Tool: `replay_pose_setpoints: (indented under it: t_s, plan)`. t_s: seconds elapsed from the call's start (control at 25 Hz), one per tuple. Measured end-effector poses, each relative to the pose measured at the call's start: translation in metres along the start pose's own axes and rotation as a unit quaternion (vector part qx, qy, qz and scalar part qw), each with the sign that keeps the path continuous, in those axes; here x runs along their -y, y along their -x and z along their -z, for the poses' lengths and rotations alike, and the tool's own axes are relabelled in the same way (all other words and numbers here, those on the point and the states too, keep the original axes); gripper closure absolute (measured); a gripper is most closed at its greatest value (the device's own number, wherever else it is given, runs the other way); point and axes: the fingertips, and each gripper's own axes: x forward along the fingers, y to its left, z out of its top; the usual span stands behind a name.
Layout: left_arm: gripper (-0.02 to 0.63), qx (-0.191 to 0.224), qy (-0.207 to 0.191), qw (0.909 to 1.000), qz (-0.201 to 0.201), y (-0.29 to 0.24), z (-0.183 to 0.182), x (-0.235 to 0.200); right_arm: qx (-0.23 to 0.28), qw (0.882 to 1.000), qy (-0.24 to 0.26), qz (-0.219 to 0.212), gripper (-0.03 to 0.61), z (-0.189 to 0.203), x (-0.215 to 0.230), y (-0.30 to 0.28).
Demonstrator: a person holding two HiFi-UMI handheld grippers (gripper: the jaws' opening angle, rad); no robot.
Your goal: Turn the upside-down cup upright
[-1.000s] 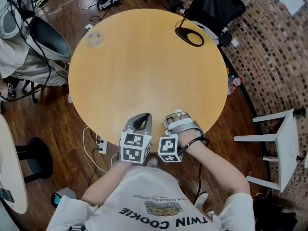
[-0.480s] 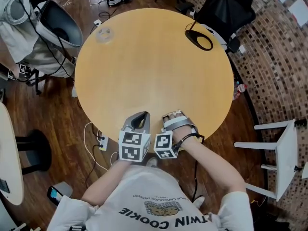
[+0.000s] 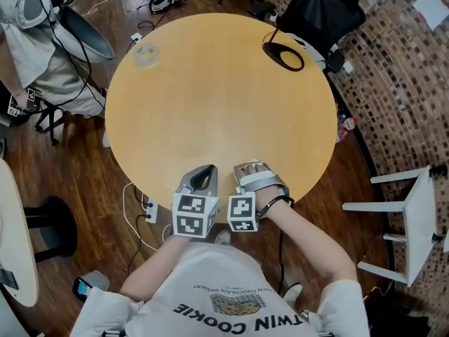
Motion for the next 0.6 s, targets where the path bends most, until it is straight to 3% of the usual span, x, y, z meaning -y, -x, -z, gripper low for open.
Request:
replay_pose_setpoints:
  t_s: [0.2, 0.6]
  plan:
    - [0.607, -0.002, -0.003, 1.0, 0.006, -0.002, 0.0, 0.002, 0.015, 0.999, -0.038, 0.008, 0.308, 0.004, 0.003, 0.001]
    - [0.607, -0.006, -0.012, 0.9998, 0.016, -0.004, 0.0, 0.011, 0.014, 0.998, -0.054, 0.008, 0.308, 0.008, -0.005, 0.004]
